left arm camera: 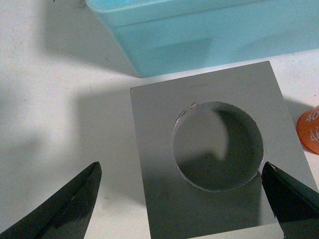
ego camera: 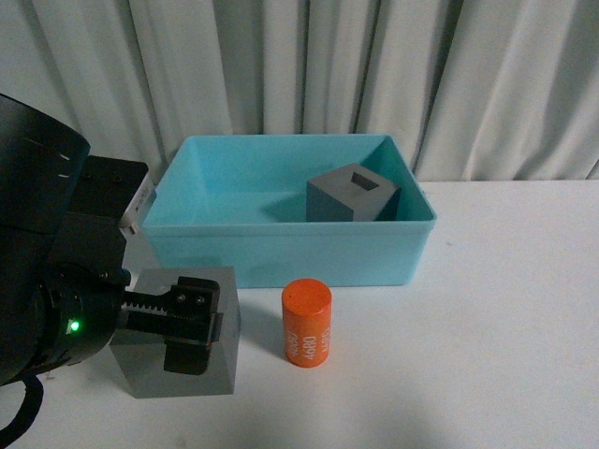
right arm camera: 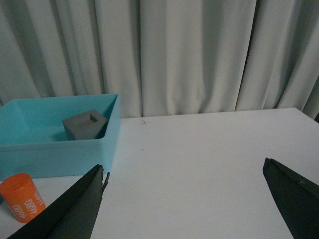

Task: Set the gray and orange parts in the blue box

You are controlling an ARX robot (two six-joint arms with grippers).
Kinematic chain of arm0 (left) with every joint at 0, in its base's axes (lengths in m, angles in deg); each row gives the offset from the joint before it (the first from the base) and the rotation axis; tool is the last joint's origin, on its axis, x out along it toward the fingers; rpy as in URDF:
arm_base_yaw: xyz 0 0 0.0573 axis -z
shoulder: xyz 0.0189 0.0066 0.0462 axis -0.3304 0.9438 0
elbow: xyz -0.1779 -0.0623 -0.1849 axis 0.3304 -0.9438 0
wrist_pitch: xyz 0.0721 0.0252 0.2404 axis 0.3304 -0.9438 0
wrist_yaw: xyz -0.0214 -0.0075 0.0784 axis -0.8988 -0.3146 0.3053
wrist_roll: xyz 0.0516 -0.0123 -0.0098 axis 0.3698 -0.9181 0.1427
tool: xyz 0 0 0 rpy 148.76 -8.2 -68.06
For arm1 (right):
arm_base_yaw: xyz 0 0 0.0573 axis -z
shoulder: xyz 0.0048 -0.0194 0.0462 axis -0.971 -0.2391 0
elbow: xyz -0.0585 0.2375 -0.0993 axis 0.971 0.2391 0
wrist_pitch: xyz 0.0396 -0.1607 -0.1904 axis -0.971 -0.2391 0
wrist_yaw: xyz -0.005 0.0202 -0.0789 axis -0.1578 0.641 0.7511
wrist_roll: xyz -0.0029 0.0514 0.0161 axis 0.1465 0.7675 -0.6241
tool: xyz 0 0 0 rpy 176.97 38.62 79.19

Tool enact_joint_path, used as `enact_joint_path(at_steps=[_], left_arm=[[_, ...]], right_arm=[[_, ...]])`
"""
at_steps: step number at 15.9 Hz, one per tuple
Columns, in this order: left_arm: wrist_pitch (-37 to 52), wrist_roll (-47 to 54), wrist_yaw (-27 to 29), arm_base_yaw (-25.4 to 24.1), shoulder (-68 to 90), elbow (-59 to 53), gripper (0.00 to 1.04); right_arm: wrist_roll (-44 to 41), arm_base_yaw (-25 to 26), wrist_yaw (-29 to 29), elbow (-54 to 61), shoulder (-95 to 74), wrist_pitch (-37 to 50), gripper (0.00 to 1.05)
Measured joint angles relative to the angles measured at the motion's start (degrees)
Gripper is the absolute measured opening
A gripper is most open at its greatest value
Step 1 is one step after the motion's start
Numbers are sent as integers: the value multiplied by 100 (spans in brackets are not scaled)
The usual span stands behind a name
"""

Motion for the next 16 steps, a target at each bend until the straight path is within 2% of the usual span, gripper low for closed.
enact_joint_path(at_steps=[4, 8, 16], left_arm=[[15, 0, 22, -20, 74, 70, 98], [61, 9, 44, -332, 321, 332, 98], [61, 9, -9, -328, 483, 332, 98]], right_arm=[[0, 0, 2, 0, 0, 0, 98], [0, 0, 2, 0, 0, 0, 98], [0, 0, 0, 0, 0, 0, 98]])
